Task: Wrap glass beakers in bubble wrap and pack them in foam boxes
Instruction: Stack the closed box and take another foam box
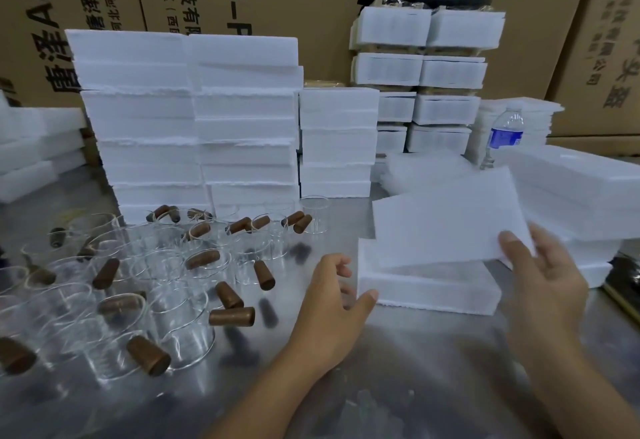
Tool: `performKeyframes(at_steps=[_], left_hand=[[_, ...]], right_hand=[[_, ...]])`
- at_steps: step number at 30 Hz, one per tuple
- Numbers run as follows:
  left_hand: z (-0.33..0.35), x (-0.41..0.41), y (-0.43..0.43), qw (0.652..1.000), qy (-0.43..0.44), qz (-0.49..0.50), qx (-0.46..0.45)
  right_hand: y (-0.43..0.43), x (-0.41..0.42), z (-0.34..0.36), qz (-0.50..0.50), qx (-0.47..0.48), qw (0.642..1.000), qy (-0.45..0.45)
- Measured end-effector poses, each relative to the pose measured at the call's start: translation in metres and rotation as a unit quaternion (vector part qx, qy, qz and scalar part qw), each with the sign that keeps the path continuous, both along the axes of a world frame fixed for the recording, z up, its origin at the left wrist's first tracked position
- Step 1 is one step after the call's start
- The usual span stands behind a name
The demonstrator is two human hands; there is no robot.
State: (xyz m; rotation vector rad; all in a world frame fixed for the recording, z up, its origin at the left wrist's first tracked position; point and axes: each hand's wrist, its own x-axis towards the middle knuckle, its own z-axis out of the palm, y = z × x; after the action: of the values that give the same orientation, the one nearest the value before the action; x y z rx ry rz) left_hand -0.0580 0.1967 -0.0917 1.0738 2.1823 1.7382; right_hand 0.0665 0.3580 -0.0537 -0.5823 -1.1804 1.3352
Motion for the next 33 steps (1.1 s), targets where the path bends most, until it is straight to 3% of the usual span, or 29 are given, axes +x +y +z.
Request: performKeyframes(at_steps=[5, 8, 11, 15, 20, 24, 33], left_hand=[[0.004, 0.004, 0.004, 0.997, -0.017, -0.075, 0.011], [0.008, 0.001, 0.004, 0.995, -0.052, -0.012, 0.080], [0.014, -0.006, -0.001, 0.968, -0.141, 0.074, 0.195], [0.022, -0.010, -0.009, 0.934, -0.215, 0.088, 0.272], [0.028, -0.005, -0.017, 0.914, -0.293, -0.018, 0.279], [0.036, -0.003, -0.024, 0.898, -0.327, -0.045, 0.292], [0.034, -0.005, -0.025, 0.947, -0.140, 0.055, 0.284]], right_hand=[[-0.029, 0.007, 0.022, -0.035, 0.250, 0.968, 0.010], [-0.047, 0.001, 0.021, -0.013, 0.356, 0.934, -0.042], [-0.063, -0.011, 0.015, 0.000, 0.442, 0.892, -0.097], [-0.070, -0.023, -0.007, 0.030, 0.452, 0.882, -0.132], [-0.068, -0.026, -0.030, 0.064, 0.478, 0.857, -0.182], [-0.064, -0.027, -0.034, 0.061, 0.518, 0.826, -0.214], [-0.060, -0.026, -0.039, 0.046, 0.531, 0.808, -0.252]])
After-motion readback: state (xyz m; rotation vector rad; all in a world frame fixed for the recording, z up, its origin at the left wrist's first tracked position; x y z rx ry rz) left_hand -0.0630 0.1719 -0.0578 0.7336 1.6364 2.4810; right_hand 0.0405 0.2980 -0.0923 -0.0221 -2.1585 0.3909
